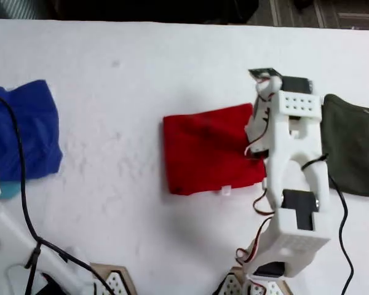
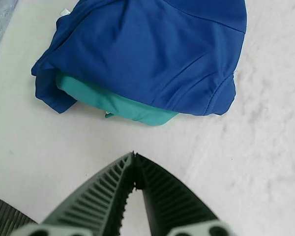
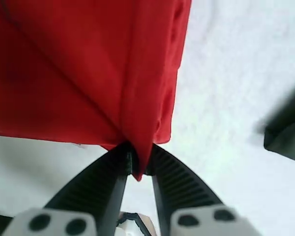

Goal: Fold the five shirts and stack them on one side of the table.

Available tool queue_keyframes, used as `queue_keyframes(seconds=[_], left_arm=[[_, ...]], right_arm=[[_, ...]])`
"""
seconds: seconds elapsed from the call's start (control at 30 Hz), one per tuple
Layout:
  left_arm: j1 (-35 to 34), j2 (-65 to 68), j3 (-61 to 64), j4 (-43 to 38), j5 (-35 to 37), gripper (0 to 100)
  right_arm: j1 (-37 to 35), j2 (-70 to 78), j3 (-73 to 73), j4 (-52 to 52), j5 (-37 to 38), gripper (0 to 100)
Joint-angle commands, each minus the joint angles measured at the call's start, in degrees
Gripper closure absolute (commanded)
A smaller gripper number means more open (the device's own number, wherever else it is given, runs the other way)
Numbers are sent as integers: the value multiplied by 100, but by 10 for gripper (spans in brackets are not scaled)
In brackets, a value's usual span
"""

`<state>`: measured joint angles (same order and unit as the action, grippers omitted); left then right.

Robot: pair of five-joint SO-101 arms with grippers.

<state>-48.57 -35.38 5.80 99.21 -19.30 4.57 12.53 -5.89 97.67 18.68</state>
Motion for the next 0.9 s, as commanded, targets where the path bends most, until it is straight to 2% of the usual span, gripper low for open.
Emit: queue_keyframes(seconds=[0.0, 0.1, 0.3, 0.37, 0.5, 0.63, 0.7, 0.8, 0.87], left_arm=[[-4, -119, -220, -26, -35, 976], [-4, -119, -211, -44, -35, 976], [-4, -119, -211, -114, -35, 976], [-4, -119, -211, -114, -35, 976], [-4, -119, -211, -114, -35, 976], [-4, -119, -211, -114, -35, 976], [-4, -119, -211, -114, -35, 976], [-4, -119, -211, -114, -35, 976], [-4, -119, -193, -114, -35, 976]], right_arm=[[180, 110, -35, 40, 211, 974], [101, 180, -185, 48, 237, 941], [-233, -321, -475, 75, 237, 680], [-488, -664, -475, 75, 237, 623], [-1068, -936, -475, -171, 229, 656], [-1103, -822, -422, -488, 229, 825], [-1086, -699, -404, -488, 229, 858], [-1086, -444, -378, -453, 167, 775], [-1086, -207, -378, -356, -281, 683]])
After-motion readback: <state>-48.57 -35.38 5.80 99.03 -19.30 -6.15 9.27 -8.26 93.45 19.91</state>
